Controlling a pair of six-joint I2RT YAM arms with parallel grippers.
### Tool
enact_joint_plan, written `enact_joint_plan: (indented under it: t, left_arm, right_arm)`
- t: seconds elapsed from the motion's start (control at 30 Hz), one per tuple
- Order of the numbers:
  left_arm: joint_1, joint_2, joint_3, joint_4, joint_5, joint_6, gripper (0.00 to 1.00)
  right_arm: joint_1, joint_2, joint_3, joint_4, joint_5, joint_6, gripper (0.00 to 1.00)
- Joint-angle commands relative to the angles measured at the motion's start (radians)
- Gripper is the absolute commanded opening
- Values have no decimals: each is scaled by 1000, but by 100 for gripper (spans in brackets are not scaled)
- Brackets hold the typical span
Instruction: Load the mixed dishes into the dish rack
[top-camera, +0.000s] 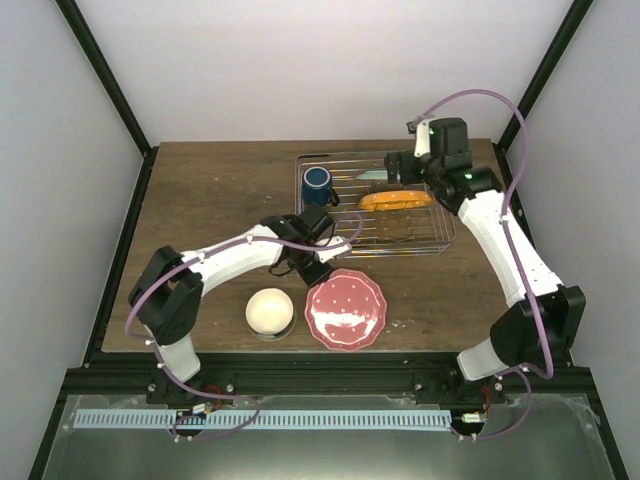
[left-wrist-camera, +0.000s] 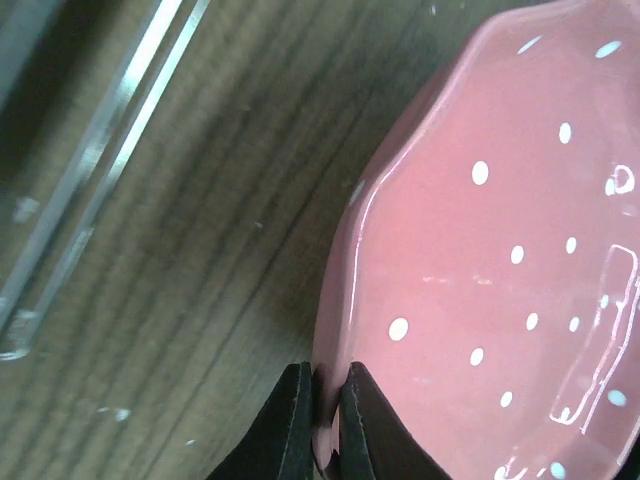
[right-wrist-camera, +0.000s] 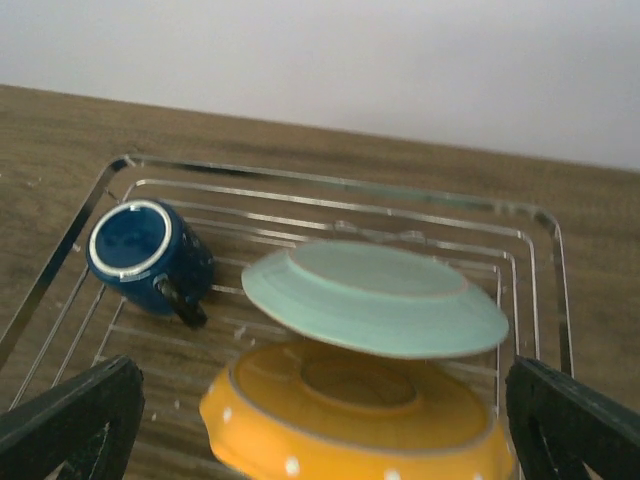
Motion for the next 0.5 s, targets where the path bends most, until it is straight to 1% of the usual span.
enact_joint_plan:
  t: [0.0, 0.13, 0.3, 0.47]
  left_arm:
    - [18, -90, 62, -16, -2, 25, 0]
    - [39, -129, 71, -33, 3, 33, 0]
    - [69, -163, 79, -47, 8, 44, 0]
    - [87, -181, 95, -69, 13, 53, 0]
  right_arm:
    - [-59, -73, -52, -60, -189, 53, 100]
    - [-75, -87, -107, -74, -304, 54, 100]
    - [-76, -116, -219, -59, -556, 33, 100]
    - [-76, -155, -335, -35, -704, -4, 100]
